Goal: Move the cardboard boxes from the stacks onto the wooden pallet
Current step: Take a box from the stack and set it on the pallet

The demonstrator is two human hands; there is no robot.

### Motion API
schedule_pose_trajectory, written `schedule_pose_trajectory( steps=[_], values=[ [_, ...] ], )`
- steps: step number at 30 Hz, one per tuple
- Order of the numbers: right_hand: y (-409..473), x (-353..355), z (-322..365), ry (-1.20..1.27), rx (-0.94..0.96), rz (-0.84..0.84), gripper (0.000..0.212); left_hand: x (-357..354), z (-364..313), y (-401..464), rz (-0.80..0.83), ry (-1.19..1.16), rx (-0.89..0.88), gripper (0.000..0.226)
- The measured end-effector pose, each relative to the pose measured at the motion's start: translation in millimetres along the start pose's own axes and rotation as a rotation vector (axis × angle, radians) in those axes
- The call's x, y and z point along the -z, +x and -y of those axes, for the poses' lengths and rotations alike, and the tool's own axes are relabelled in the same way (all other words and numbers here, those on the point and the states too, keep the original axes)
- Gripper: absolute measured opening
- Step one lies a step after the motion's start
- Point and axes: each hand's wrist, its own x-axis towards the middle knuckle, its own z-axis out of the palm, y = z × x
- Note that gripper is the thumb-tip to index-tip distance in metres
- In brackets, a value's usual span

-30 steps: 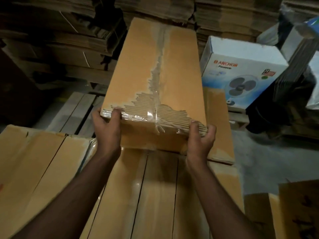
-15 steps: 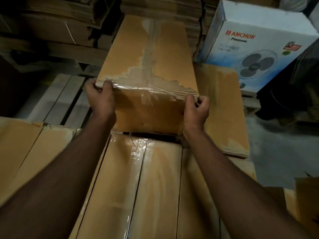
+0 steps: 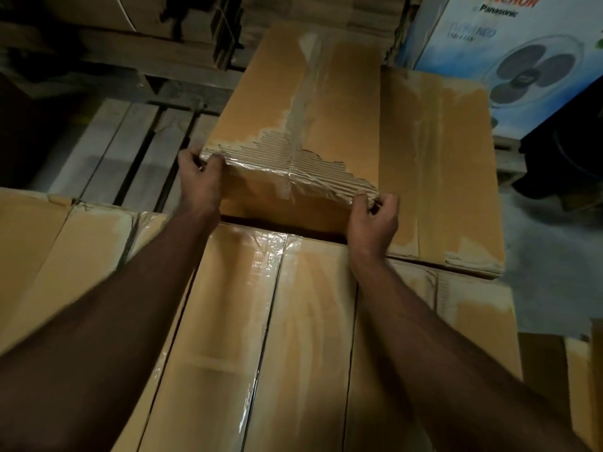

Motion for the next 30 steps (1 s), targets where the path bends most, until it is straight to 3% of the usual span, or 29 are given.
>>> schedule_pose_trajectory(
  steps=[6, 9, 11, 14, 16, 19, 21, 25, 30],
  values=[
    [-7, 3, -16, -0.149, -0.093, 0.061, 0.024, 2, 24, 7, 0.05, 0.105, 0.058, 0.031],
    [-9, 4, -23, -0.234, -0.101, 0.152, 0.054, 8, 38, 12, 0.046, 0.218, 0.06, 0.039],
    [-11, 4, -32, -0.378, -0.015, 0.246, 0.069, 10, 47, 10, 0.065, 0.287, 0.0, 0.045],
    [-18, 5, -46, -0.657, 0.119, 0.309, 0.07, 9, 60, 6, 0.166, 0.348, -0.107, 0.044],
    [-22, 4, -51, -0.705, 0.135, 0.296, 0.067, 7, 68, 9, 0.167, 0.517, -0.137, 0.043],
    [-29, 4, -58, -0.792, 0.198, 0.296, 0.061, -1, 75, 10, 0.106, 1.057, -0.172, 0.036],
    [-31, 5, -63, -0.849, 0.259, 0.316, 0.059, -10, 75, 0, 0.15, 1.249, -0.167, 0.038],
    [-29, 11, -69, -0.912, 0.349, 0.315, 0.056, -33, 82, -27, 0.317, 1.278, -0.347, 0.044],
    [-31, 14, -73, -0.928, 0.361, 0.367, 0.07, -42, 94, -43, 0.287, 1.259, -0.346, 0.061]
  ],
)
